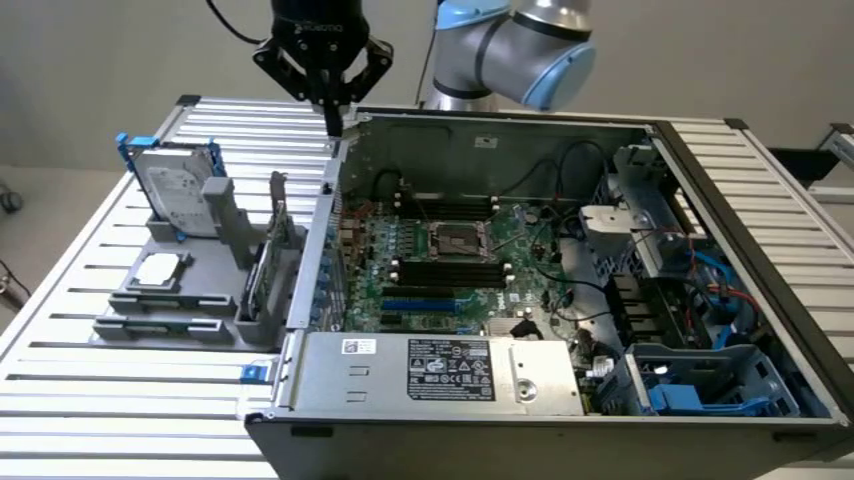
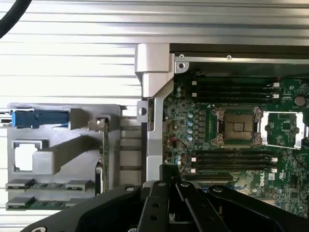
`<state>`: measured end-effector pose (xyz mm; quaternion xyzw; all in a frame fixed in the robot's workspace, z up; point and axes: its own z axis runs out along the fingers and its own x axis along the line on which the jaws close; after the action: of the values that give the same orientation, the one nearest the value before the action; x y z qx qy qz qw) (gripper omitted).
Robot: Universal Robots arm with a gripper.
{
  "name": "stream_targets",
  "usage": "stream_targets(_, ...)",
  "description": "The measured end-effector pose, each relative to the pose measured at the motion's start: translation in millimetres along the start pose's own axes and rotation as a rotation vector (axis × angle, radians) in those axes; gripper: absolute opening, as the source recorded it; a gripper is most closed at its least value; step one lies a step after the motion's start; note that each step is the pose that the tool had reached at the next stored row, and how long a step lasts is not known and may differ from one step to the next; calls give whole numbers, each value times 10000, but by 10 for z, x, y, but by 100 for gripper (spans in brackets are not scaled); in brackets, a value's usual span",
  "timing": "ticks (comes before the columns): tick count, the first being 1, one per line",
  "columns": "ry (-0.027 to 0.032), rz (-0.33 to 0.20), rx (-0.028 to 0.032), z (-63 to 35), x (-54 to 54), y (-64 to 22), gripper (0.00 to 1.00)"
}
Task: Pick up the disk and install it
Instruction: 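Reach for the disk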
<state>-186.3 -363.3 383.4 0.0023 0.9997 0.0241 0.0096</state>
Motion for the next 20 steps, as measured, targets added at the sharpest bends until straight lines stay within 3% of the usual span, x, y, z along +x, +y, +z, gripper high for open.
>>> stream_targets(6,27,1,3,16,271,61,11)
stream_targets(9,106,4,2,15,399,76,11)
stream_targets(14,303,14,4,13,592,114,11)
stream_targets(20,583,28,4,15,812,193,11)
